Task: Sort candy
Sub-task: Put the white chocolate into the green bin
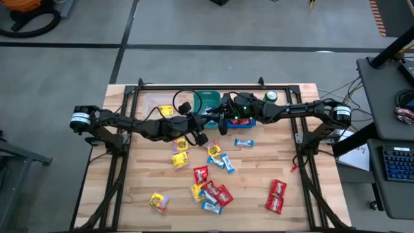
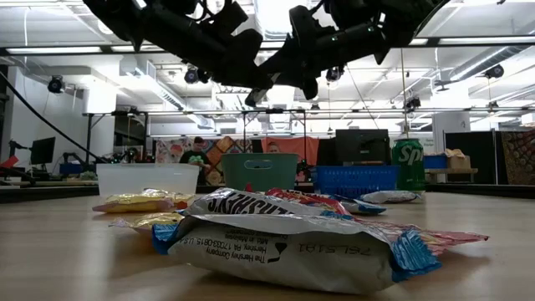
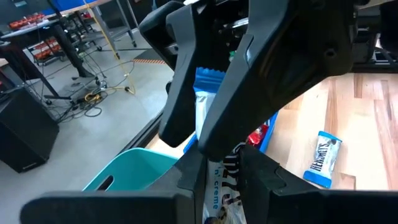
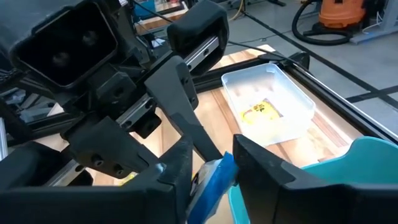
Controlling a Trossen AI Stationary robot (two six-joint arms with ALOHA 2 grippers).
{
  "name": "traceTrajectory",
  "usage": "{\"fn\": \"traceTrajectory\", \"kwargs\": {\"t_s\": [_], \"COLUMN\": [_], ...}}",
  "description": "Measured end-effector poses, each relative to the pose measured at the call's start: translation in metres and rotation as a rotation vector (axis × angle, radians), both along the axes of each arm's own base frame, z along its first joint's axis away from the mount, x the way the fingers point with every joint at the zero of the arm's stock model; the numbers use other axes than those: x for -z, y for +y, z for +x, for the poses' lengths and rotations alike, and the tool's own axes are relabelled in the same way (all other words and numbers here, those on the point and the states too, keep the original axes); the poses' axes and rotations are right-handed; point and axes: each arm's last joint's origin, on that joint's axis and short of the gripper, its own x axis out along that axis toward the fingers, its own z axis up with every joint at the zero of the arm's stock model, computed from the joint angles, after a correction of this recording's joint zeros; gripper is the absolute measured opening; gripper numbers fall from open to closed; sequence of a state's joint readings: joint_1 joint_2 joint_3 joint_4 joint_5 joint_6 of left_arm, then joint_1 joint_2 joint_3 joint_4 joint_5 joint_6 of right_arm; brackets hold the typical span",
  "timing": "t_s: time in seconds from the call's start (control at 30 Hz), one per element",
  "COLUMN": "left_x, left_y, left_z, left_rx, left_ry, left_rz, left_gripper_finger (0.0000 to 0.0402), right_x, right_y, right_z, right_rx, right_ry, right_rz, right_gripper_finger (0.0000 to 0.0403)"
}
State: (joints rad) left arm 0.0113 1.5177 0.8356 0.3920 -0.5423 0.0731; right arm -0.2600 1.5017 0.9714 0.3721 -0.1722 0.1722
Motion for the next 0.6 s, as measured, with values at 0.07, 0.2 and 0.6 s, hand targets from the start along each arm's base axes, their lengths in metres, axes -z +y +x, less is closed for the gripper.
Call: {"fn": "traceTrajectory", "kwargs": {"t_s": [0.07,0.2,0.6], "left_x": [0.0,0.0,-0.0016], "left_y": [0.0,0.0001,0.0046], "left_z": [0.0,-0.0001,-0.0038], "left_rx": [0.0,-0.002,-0.003], "left_ry": [0.0,0.001,0.045], "left_rz": [0.0,0.002,0.008], "left_gripper_finger": [0.005,0.005,0.005], "right_x": [0.0,-0.0002,-0.0007], "right_y": [0.0,0.0,-0.0067], "right_z": [0.0,0.0,-0.0012], "right_rx": [0.0,0.0,0.026], "right_ry": [0.0,-0.001,-0.004], "right_rz": [0.0,0.002,-0.009], "right_gripper_finger": [0.0085,0.0034,0.0022]}}
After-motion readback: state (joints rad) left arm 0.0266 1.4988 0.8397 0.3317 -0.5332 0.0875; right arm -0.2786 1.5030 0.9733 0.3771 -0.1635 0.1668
